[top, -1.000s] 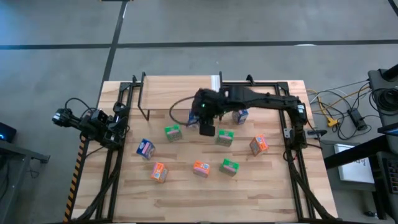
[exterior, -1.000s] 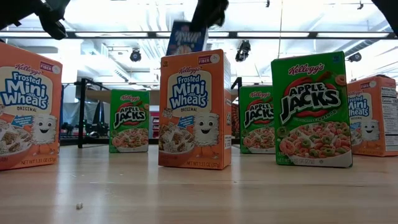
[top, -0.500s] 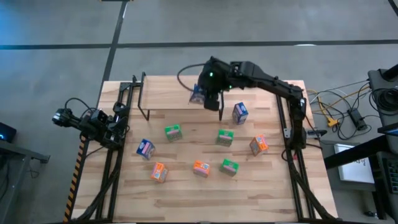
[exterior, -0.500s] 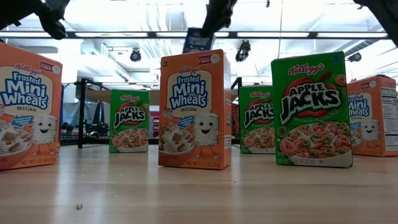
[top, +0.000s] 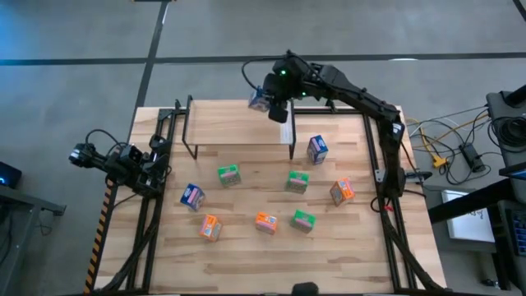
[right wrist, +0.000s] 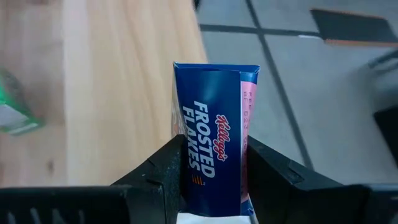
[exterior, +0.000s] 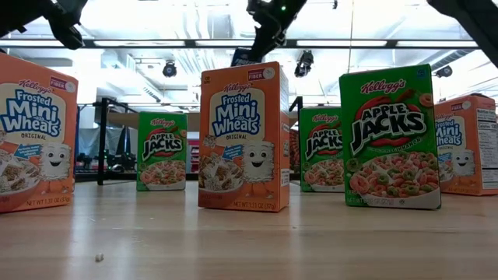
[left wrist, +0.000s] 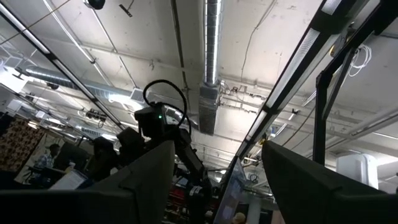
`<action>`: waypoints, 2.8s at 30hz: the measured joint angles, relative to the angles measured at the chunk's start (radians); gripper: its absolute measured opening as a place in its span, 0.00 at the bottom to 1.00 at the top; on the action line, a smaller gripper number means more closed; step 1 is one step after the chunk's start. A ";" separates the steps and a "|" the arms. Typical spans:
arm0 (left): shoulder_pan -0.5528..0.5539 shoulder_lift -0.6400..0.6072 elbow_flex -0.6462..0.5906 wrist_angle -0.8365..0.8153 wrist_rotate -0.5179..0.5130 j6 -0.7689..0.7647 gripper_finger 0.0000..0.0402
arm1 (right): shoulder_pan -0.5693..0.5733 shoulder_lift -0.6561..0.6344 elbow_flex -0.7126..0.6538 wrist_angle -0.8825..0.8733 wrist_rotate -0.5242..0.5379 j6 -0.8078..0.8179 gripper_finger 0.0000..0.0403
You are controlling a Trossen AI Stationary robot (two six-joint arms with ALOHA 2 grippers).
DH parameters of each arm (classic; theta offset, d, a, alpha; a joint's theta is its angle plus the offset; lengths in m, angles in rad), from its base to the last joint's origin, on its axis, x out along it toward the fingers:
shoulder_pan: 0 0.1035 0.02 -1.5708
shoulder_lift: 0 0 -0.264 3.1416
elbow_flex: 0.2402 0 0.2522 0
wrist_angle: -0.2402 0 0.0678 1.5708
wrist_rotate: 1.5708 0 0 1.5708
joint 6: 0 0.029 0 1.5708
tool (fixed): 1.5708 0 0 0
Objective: Stack cereal on shelf
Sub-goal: Put the center blue cereal box on the shelf
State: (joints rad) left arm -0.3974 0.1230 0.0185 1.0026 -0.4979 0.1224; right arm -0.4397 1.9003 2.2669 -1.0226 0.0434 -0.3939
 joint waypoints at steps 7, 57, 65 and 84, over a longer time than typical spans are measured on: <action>0.000 0.000 0.000 0.000 0.000 0.000 0.56 | 0.000 0.072 0.003 0.011 0.001 -0.058 0.34; 0.000 0.000 0.000 0.000 0.000 0.000 0.56 | 0.010 0.054 0.072 0.048 -0.070 0.012 0.55; 0.000 0.000 0.000 0.000 0.000 0.000 0.56 | 0.045 -0.013 0.079 -0.092 -0.070 0.063 0.46; 0.000 0.000 0.000 -0.001 0.000 0.000 0.56 | 0.025 -0.012 -0.205 -0.007 0.064 0.124 0.03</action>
State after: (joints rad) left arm -0.3976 0.1226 0.0189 1.0019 -0.4980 0.1226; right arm -0.4149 1.8879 2.0623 -1.0293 0.1076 -0.2695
